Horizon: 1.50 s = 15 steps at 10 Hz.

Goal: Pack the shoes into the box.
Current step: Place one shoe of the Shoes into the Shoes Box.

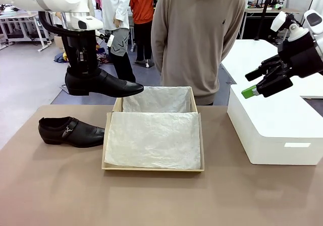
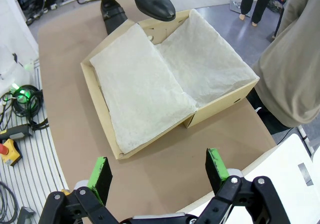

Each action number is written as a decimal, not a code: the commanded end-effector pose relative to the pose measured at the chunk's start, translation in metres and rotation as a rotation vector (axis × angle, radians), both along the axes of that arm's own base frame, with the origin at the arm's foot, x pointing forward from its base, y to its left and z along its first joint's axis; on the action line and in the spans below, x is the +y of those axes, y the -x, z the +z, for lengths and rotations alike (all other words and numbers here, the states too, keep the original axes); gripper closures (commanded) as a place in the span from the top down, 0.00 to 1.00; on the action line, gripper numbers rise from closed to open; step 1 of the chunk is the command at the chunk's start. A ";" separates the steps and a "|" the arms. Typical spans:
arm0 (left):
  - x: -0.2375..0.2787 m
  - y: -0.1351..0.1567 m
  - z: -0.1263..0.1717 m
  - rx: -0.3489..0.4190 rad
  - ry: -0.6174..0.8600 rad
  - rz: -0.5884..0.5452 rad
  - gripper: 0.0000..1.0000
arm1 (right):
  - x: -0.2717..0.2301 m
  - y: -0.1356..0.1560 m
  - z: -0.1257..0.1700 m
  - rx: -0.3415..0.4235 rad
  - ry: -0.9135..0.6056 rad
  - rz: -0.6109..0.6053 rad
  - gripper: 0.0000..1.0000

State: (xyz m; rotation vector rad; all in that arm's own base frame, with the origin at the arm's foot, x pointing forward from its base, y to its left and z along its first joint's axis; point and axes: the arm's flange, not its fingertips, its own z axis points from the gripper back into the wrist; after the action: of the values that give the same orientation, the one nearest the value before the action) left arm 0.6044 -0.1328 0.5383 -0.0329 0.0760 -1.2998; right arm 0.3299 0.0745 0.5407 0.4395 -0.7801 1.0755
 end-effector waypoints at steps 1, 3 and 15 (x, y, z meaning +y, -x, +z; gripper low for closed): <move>0.002 0.001 0.005 -0.009 0.001 -0.005 0.00 | 0.000 -0.004 0.000 -0.017 -0.018 0.028 1.00; 0.003 0.002 -0.004 0.003 -0.006 0.002 0.00 | 0.000 -0.004 0.000 -0.017 -0.018 0.028 1.00; -0.151 -0.030 -0.008 -0.118 0.047 -0.153 0.00 | 0.000 -0.004 0.000 -0.017 -0.018 0.028 1.00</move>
State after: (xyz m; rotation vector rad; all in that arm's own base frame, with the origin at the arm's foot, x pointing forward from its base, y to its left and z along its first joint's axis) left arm 0.6264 -0.2787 0.5241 -0.0279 -0.0183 -1.4254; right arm 0.3297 0.0745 0.5408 0.4385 -0.7800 1.0760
